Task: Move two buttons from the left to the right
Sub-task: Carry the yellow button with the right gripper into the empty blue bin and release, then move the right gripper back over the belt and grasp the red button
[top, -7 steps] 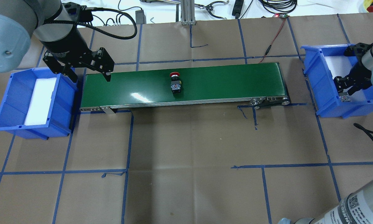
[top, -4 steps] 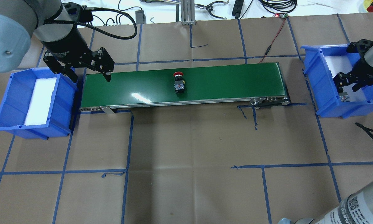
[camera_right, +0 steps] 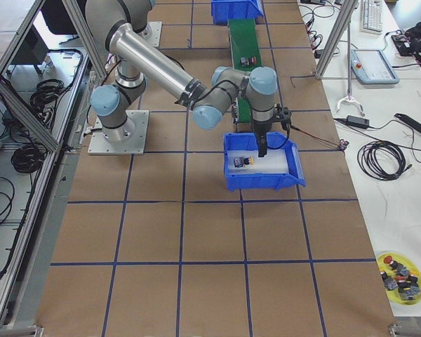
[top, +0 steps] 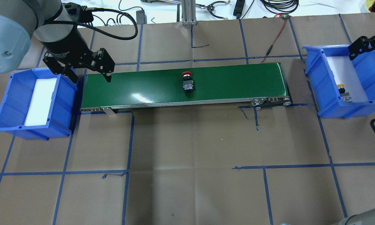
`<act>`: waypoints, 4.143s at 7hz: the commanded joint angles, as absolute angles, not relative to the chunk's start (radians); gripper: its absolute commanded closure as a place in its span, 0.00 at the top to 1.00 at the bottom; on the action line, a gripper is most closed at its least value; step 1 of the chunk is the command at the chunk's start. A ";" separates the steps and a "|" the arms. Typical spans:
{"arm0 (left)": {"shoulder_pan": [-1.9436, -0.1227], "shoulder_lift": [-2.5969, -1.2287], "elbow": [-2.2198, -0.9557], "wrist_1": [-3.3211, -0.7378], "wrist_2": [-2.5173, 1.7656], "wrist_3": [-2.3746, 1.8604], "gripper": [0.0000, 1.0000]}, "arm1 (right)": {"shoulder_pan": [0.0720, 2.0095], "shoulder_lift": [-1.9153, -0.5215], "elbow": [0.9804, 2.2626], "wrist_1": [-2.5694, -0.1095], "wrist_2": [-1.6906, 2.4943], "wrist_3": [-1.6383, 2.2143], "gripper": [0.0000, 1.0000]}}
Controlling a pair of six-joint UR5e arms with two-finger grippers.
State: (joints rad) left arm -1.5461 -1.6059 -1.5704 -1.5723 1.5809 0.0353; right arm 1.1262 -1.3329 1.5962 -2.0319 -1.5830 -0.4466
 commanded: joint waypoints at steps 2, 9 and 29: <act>-1.546 -1.606 -1.569 -1.572 1.580 0.035 1.00 | 1.378 -1.391 1.582 -1.973 -1.582 -0.171 1.00; -1.546 -1.606 -1.571 -1.572 1.577 0.035 1.00 | 1.615 -1.373 1.595 -1.951 -1.577 0.120 1.00; -1.546 -1.601 -1.580 -1.577 1.582 0.037 1.00 | 1.618 -1.080 1.595 -2.076 -1.463 0.118 0.86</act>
State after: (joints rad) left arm -1.5462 -1.6015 -1.5790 -1.5758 1.5815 0.0368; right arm 1.6205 -1.0892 1.5876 -2.0816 -1.4559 0.1177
